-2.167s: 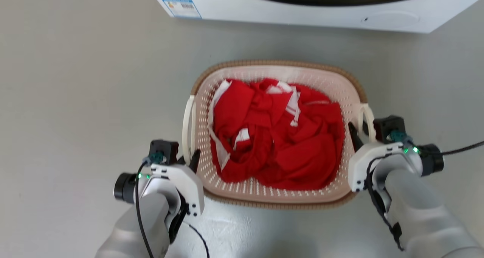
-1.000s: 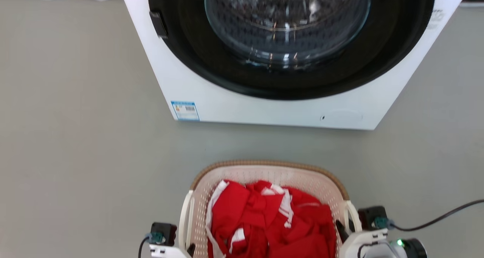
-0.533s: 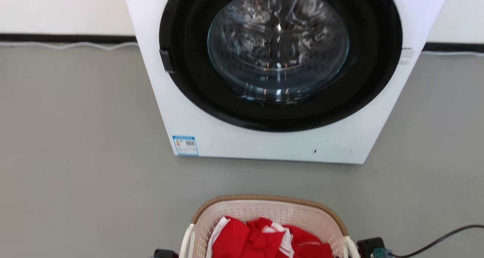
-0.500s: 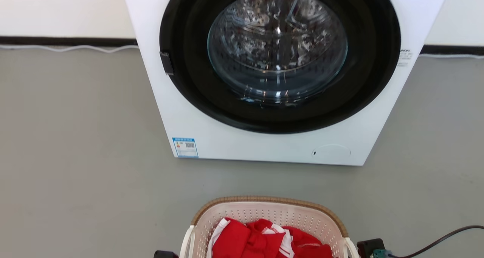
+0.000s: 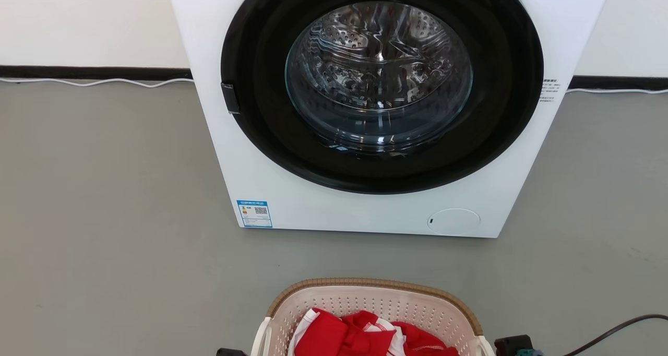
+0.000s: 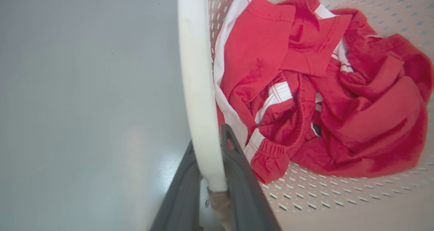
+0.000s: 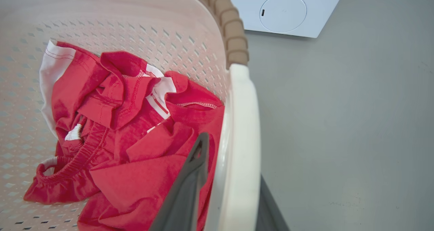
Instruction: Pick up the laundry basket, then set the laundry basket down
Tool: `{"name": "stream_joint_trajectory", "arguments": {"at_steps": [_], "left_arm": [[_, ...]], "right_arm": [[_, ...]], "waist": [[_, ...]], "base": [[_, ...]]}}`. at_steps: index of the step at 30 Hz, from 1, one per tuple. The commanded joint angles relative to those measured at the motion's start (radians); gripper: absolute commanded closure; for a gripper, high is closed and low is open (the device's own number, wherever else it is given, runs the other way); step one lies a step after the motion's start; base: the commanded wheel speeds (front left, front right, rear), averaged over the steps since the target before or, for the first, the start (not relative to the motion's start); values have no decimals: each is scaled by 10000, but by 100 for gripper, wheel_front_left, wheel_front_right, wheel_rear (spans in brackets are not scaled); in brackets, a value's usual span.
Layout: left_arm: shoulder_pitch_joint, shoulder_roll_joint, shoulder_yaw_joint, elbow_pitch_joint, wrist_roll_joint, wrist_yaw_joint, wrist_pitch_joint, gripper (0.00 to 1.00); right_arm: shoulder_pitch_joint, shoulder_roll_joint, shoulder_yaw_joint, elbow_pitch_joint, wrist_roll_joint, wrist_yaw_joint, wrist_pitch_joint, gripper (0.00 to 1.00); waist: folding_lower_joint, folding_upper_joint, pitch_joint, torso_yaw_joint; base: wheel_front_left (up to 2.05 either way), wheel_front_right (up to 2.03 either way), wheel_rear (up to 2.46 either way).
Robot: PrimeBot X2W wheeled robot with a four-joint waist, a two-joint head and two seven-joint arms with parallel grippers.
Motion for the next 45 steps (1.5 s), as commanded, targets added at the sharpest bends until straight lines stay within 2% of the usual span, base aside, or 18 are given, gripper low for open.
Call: {"name": "stream_joint_trajectory", "arguments": {"at_steps": [1,28,45], "left_arm": [[-316,588,169,110,-140,20,-74,100],[-513,775,37,204,-344,18,334,100],[-657,824,-61,243,-394,18,451,100]], "right_arm": [[-121,-313,224,71,61,111,-100,100],[-306,-313,956,318,895,111,-229,100],[-325,-313,1338,385,1531,111,-123,100]], "waist": [[0,-1,-8,7],[0,-1,-95,176],[0,-1,-7,52]], "base": [[0,0,0],[0,0,0],[0,0,0]]}}
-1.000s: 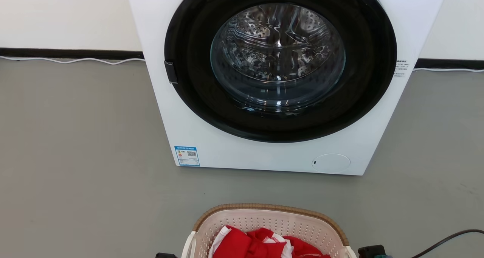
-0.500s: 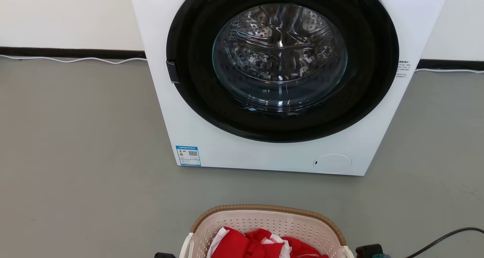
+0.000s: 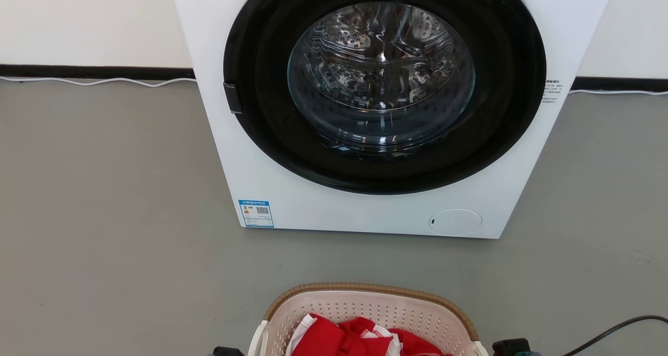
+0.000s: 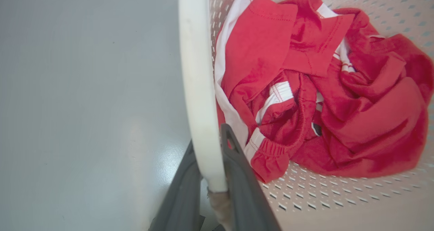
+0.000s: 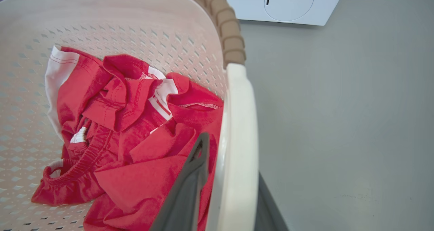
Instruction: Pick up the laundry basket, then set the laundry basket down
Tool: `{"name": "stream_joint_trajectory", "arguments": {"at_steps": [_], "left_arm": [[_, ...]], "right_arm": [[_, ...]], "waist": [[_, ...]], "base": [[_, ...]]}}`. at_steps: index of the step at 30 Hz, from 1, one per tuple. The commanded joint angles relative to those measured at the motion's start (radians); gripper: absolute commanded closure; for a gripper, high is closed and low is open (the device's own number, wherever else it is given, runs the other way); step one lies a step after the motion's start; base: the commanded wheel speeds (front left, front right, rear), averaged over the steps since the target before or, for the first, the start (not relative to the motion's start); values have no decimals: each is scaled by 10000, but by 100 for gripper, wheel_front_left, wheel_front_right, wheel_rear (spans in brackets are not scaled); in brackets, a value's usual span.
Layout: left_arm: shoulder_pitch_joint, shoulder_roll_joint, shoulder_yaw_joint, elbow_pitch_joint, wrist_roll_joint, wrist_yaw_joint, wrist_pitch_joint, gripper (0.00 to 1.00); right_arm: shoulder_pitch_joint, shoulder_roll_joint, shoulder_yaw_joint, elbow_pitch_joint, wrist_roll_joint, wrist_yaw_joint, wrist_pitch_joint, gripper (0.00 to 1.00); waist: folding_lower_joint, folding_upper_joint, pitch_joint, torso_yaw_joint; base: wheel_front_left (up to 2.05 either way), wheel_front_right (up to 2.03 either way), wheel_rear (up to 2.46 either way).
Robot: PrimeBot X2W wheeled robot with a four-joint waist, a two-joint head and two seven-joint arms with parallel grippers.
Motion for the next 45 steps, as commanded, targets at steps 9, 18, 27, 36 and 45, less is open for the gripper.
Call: {"name": "stream_joint_trajectory", "arguments": {"at_steps": [9,18,27,36,45], "left_arm": [[-524,681,116,225,-74,98,-54,100],[-561,689,86,240,-114,98,-69,100],[-591,698,59,245,-159,98,-87,100],[-689,715,45,273,-177,113,-167,100],[-1269,800,140,228,-210,180,-341,100]], "right_arm": [[-156,-374,422,226,235,108,-52,100],[-244,-374,701,275,427,108,-130,100],[-347,-374,899,360,621,108,-227,100],[-561,-374,1058,486,718,108,-425,100],[-1271,-374,1135,695,544,108,-818,100]], "waist": [[0,0,20,16],[0,0,68,29],[0,0,112,14],[0,0,275,5],[0,0,1224,-40]], "base": [[0,0,0],[0,0,0],[0,0,0],[0,0,0],[0,0,0]]}}
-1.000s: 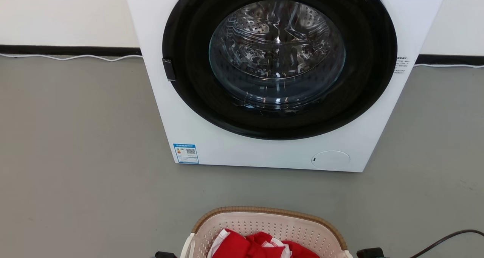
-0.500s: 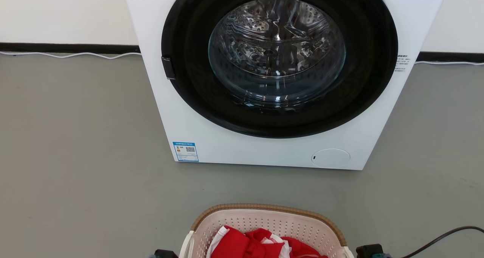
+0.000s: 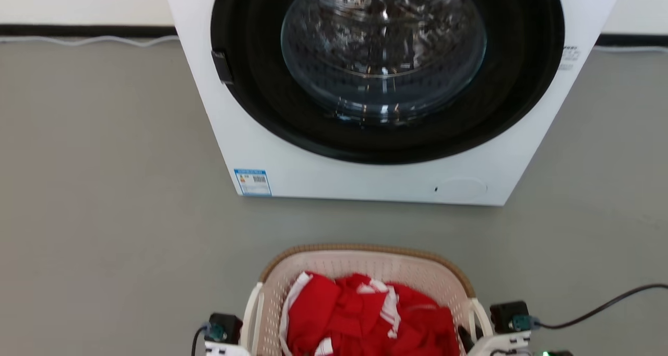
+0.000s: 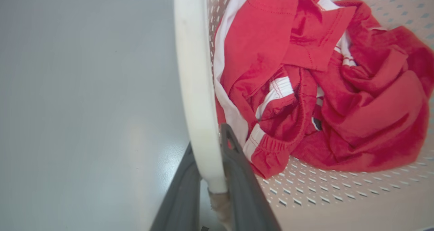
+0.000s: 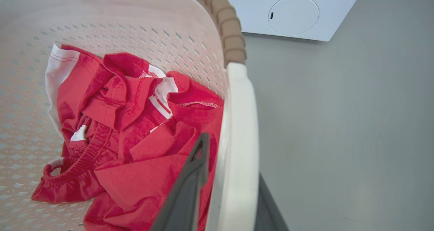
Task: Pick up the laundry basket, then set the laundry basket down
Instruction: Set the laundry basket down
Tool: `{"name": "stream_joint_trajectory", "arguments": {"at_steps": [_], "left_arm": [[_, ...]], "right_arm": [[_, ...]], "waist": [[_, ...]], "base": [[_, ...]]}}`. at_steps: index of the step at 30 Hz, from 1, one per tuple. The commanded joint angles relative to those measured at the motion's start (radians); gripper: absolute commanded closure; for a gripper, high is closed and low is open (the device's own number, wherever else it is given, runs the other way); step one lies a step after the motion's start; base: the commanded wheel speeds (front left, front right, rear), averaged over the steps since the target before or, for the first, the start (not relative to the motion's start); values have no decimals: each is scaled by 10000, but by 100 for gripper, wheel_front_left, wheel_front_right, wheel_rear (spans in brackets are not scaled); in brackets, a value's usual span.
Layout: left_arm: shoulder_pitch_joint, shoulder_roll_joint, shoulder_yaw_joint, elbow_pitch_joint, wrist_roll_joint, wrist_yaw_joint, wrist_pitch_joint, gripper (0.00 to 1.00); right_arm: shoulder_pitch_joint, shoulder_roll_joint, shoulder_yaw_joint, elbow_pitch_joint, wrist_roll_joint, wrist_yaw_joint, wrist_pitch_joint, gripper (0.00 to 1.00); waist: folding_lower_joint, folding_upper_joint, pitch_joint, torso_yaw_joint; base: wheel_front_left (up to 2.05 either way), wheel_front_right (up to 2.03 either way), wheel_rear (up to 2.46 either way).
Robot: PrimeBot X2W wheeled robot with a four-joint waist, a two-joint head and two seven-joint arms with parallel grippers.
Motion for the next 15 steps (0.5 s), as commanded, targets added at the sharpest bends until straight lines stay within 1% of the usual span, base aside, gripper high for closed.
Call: {"name": "stream_joint_trajectory", "arguments": {"at_steps": [1,7,8,14,15], "left_arm": [[-623,777,257,200,-50,196,-169,100],[-1334,873,349,138,-23,327,-399,100],[-1334,873,349,138,-23,327,-399,100],[-2153,985,443,78,18,445,-618,100],[-2423,1003,466,57,38,474,-689,100]], "right_arm": [[-258,-411,139,162,-165,33,-301,100],[-1010,-411,84,254,-428,33,-597,100],[-1010,-411,84,254,-428,33,-597,100],[-1873,-411,-79,367,-836,33,-761,100],[-2166,-411,-174,401,-977,33,-783,100]], "waist": [[0,0,422,-26],[0,0,1445,-36],[0,0,1445,-36],[0,0,2574,-34],[0,0,2946,-34]], "base": [[0,0,0],[0,0,0],[0,0,0],[0,0,0],[0,0,0]]}}
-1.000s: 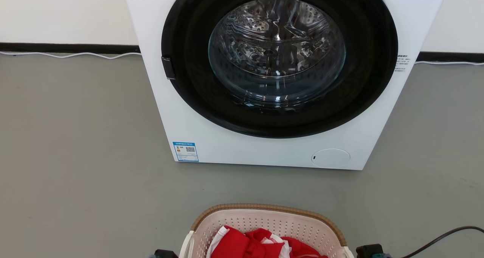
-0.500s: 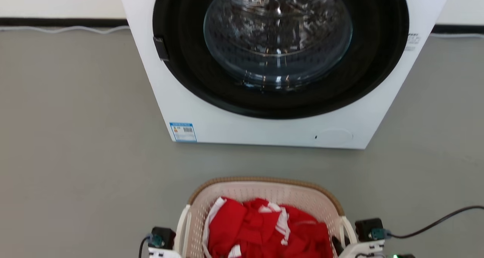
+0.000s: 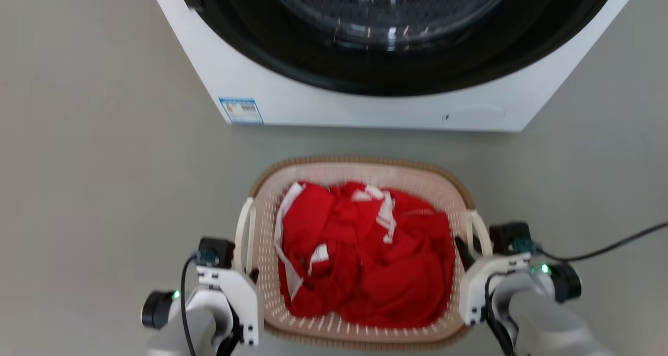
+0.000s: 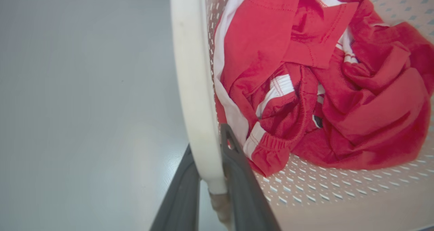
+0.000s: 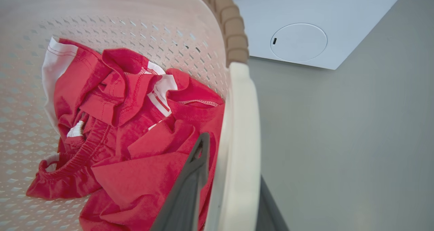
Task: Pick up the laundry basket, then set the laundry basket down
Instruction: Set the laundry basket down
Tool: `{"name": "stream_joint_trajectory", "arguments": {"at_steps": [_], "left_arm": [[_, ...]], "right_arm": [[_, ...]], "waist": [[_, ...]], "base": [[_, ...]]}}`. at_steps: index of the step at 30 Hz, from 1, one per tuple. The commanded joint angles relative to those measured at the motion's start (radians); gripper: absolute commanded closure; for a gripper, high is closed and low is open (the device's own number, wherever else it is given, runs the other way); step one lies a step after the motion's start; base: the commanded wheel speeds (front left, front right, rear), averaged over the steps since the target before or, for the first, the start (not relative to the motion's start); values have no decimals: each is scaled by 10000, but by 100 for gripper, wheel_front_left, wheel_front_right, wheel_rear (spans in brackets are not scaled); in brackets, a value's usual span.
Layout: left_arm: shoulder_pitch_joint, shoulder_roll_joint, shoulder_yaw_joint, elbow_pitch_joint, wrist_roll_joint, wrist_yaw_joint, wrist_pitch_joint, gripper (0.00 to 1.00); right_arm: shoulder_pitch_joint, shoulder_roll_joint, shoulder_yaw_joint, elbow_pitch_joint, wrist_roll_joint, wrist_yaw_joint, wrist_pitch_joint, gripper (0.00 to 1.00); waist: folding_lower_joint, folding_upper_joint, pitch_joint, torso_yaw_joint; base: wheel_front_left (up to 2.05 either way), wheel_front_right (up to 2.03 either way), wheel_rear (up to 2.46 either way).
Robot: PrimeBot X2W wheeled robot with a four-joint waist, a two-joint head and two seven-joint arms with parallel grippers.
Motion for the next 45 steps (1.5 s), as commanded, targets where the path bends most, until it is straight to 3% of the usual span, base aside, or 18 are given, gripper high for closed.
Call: {"name": "stream_joint_trajectory", "arguments": {"at_steps": [1,12,27,45], "left_arm": [[-502,858,260,181,43,257,-194,100],[-1726,973,418,144,105,393,-751,100],[-2919,1034,353,274,283,401,-976,100],[-3632,910,253,426,343,382,-947,100]], "right_arm": [[2,-401,91,163,-221,33,-195,100],[-1491,-401,-1186,-75,-1670,33,-210,100],[-1746,-401,-3188,-803,-3778,33,-211,100],[-2212,-401,-3884,-919,-4585,33,-212,100]], "waist": [[0,0,608,-1],[0,0,2397,-59],[0,0,4066,-127],[0,0,4938,-64]], "base": [[0,0,0],[0,0,0],[0,0,0],[0,0,0]]}}
